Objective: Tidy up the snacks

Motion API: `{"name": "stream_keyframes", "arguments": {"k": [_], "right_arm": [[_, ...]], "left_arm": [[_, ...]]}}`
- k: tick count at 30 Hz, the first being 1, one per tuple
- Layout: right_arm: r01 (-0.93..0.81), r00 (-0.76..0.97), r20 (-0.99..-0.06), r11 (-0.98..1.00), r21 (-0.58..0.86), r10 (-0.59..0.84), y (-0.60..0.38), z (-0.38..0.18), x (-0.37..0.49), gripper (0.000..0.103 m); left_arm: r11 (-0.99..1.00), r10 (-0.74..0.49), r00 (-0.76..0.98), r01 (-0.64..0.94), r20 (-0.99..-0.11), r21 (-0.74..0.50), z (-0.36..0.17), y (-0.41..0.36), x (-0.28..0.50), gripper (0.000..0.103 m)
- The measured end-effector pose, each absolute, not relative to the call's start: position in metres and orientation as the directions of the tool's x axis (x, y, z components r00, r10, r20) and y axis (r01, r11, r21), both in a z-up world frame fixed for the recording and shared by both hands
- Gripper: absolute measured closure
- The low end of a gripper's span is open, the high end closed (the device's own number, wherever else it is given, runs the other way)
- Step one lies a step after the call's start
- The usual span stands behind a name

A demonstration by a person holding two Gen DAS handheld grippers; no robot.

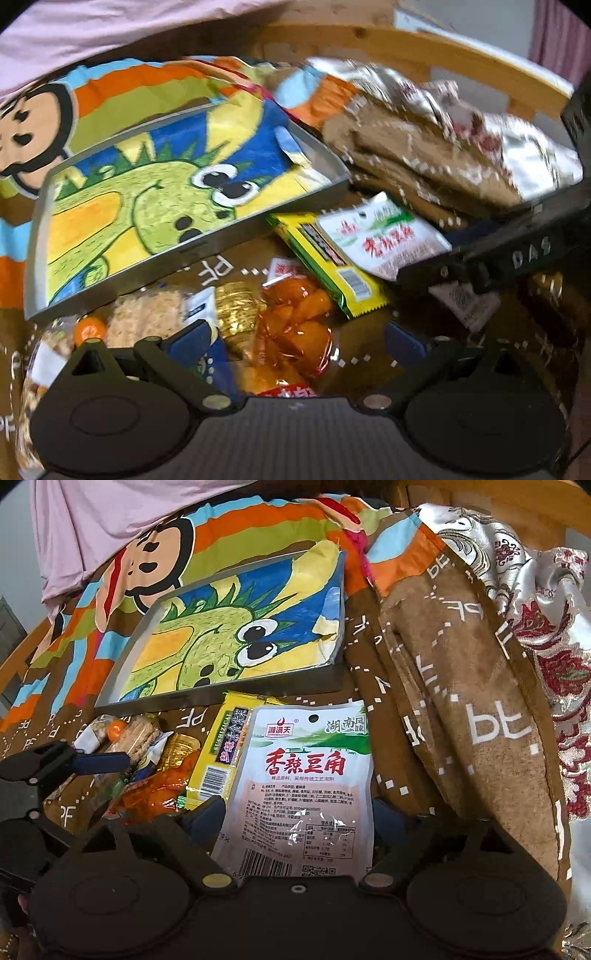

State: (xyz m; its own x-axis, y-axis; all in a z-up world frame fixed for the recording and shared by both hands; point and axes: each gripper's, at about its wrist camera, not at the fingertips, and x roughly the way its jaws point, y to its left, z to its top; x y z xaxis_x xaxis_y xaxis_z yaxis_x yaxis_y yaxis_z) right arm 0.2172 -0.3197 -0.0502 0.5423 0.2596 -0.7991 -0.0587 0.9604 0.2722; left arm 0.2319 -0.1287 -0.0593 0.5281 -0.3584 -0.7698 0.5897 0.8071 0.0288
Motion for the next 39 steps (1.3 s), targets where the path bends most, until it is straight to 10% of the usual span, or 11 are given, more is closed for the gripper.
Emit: {"name": "stream_keyframes", "arguments": {"k": [20, 29, 39], "right_arm": [[-0.113, 0.515, -0.825, 0.973, 0.202, 0.232, -0.3, -0.062, 0.227, 0.006], [-0.122, 0.548, -0.802, 0.972, 0.203, 0.237, -0.307, -0.053, 0.212, 0.019], [-0.179, 0.496, -0.829, 0.965, 0.193, 0.258, -0.294, -0.06, 0.215, 0.004]], "left_arm": [[0.797, -0.247, 0.477, 0.595, -0.843, 0.104, -0.067, -0.149, 0.245, 0.049], [0.839, -0.235, 0.44, 0.542, -0.867, 0.047, -0.058, -0.143, 0.235, 0.052], [0.848, -0.253, 0.433, 0.53, -0.865, 0.017, -0.06, -0.14, 0.232, 0.05]]}}
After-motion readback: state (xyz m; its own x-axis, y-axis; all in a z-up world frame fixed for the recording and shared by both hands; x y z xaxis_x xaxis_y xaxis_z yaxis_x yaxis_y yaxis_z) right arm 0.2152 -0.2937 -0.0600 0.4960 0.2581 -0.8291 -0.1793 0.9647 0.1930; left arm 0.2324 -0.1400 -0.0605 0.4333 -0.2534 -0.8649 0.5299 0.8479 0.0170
